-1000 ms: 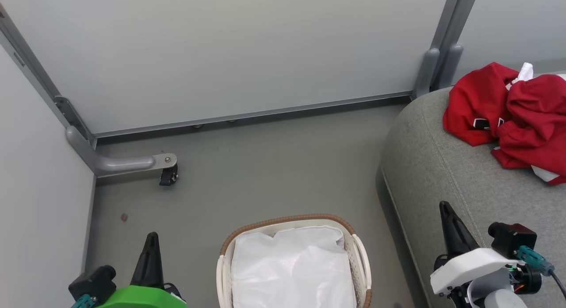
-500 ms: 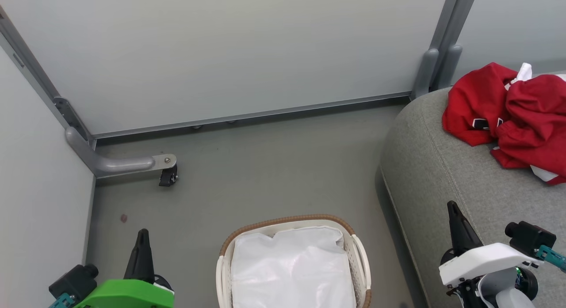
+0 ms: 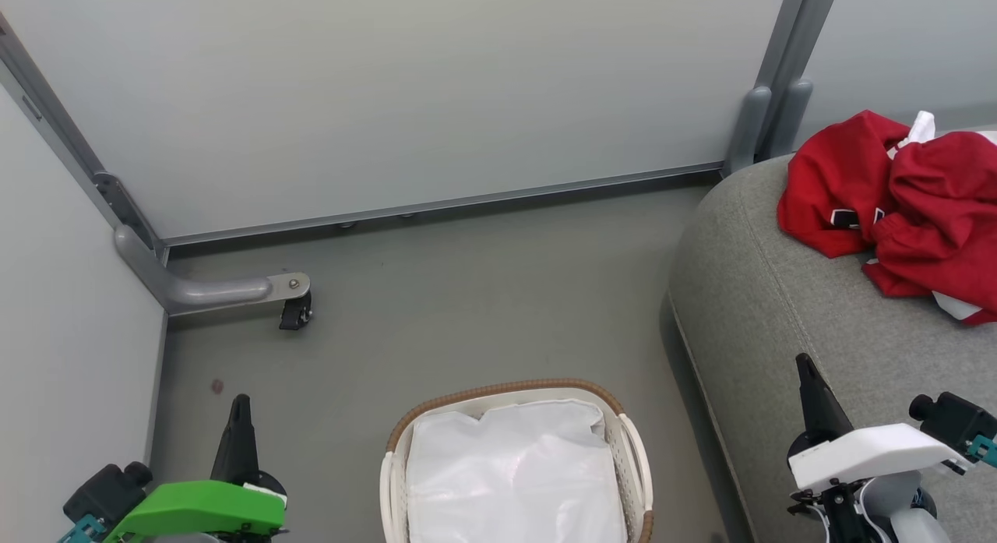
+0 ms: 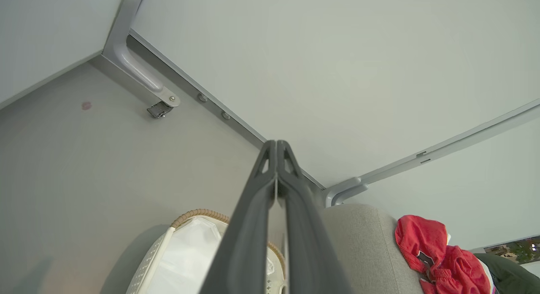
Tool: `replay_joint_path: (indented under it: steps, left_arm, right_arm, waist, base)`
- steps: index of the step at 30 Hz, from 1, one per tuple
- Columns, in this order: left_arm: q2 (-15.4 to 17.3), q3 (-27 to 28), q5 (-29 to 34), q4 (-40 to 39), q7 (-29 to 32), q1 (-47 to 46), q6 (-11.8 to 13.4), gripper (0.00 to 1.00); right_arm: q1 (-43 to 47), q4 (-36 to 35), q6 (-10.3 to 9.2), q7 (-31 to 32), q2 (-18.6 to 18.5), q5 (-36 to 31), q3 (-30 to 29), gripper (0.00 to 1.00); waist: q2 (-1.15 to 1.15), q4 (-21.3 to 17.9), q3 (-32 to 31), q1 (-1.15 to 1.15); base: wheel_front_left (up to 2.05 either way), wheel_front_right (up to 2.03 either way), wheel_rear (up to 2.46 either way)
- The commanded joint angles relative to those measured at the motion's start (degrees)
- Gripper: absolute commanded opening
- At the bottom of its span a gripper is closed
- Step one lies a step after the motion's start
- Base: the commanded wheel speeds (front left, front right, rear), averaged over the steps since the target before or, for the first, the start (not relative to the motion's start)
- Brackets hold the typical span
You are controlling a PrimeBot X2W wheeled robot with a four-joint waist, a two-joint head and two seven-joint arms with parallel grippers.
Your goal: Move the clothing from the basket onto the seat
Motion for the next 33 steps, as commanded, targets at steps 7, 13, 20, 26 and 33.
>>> replay_joint_path:
  steps: [7, 13, 20, 26, 33]
  left_arm:
    - [0.64, 0.95, -5.84, -1.19, 1.53, -2.14, -0.08, 0.0]
    - [0.68, 1.46, -9.4, -1.39, 2.54, -2.53, -0.08, 0.0]
    - [0.68, 2.05, -13.28, -1.59, 3.66, -2.89, -0.1, 0.0]
    - [0.69, 2.49, -16.48, -1.79, 4.59, -3.19, -0.11, 0.0]
    - [0.68, 3.02, -19.85, -1.96, 5.66, -3.52, -0.12, 0.0]
  right_arm:
    - [-1.47, -1.02, -0.02, 1.71, -0.42, 6.53, -0.71, 0.0]
    - [-1.58, -1.14, -0.02, 2.77, -0.45, 10.65, -1.06, 0.0]
    - [-1.67, -1.26, -0.02, 3.9, -0.49, 15.22, -1.45, 0.0]
    - [-1.77, -1.37, -0.03, 4.86, -0.51, 18.84, -1.74, 0.0]
    - [-1.73, -1.48, -0.03, 5.86, -0.54, 22.82, -2.07, 0.0]
  waist:
    - [0.0, -0.06, -0.05, 0.0]
    - [0.0, -0.11, -0.1, 0.0]
    - [0.0, -0.17, -0.15, 0.0]
    - [0.0, -0.22, -0.2, 0.0]
    - [0.0, -0.28, -0.25, 0.0]
  base:
    - [0.0, 0.0, 0.0]
    - [0.0, 0.0, 0.0]
    - [0.0, 0.0, 0.0]
    - [0.0, 0.0, 0.0]
    - [0.0, 0.0, 0.0]
